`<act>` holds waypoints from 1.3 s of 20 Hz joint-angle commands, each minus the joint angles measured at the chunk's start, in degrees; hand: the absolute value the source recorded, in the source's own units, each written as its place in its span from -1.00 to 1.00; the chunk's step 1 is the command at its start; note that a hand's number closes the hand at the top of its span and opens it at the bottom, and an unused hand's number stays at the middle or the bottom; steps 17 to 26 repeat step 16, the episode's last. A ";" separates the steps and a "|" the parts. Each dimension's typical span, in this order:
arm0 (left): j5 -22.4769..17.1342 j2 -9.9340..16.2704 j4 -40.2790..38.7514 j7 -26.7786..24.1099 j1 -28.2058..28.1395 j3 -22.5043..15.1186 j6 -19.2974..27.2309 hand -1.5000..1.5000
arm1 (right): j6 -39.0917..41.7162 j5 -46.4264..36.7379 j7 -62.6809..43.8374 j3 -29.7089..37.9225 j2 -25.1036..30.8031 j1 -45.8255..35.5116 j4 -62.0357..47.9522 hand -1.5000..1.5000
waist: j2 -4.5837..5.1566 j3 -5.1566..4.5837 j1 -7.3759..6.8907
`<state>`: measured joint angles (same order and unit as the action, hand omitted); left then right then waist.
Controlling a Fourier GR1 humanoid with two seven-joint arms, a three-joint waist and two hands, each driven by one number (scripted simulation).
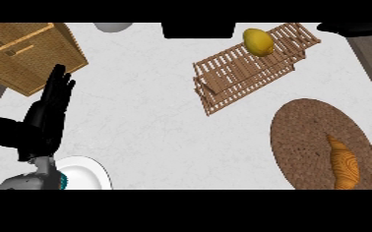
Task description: Pick the lemon from the placemat and place it in the tiered shelf
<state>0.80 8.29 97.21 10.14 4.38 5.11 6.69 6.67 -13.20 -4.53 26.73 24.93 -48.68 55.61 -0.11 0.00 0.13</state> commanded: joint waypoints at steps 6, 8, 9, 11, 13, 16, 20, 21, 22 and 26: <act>-1.27 0.83 0.40 0.02 -0.20 1.50 -1.29 0.00 | 11.82 7.80 3.89 7.86 15.11 5.96 -7.10 -1.00 | 0.18 0.03 -0.42; -0.26 0.01 2.35 1.25 -0.67 -0.40 -1.14 0.00 | 13.95 8.13 6.36 8.15 18.09 3.82 -13.76 -1.00 | 0.30 0.05 -0.87; 1.61 -1.55 -0.45 -0.27 1.51 -0.84 1.37 0.00 | 15.79 8.74 10.27 8.83 17.81 8.10 -13.36 -1.00 | 0.34 0.06 -0.41; 1.25 -0.85 -1.13 -0.79 0.13 -0.91 -0.33 0.00 | 18.42 9.15 12.26 9.42 22.12 5.70 -18.87 -1.00 | 0.45 0.06 -0.89; 0.91 -1.59 0.77 -0.24 -0.54 -1.25 -0.06 0.00 | 20.26 8.78 14.08 8.74 24.40 3.96 -23.00 -1.00 | 0.48 0.07 -1.25; 0.75 -0.63 -1.18 0.23 2.22 0.66 0.39 0.00 | 24.09 11.25 15.28 9.58 25.05 9.87 -19.58 -1.00 | 0.18 0.03 -0.20; 0.75 -0.63 -1.18 0.23 2.22 0.66 0.39 0.00 | 24.09 11.25 15.28 9.58 25.05 9.87 -19.58 -1.00 | 0.18 0.03 -0.20; 0.75 -0.63 -1.18 0.23 2.22 0.66 0.39 0.00 | 24.09 11.25 15.28 9.58 25.05 9.87 -19.58 -1.00 | 0.18 0.03 -0.20; 0.75 -0.63 -1.18 0.23 2.22 0.66 0.39 0.00 | 24.09 11.25 15.28 9.58 25.05 9.87 -19.58 -1.00 | 0.18 0.03 -0.20; 0.75 -0.63 -1.18 0.23 2.22 0.66 0.39 0.00 | 24.09 11.25 15.28 9.58 25.05 9.87 -19.58 -1.00 | 0.18 0.03 -0.20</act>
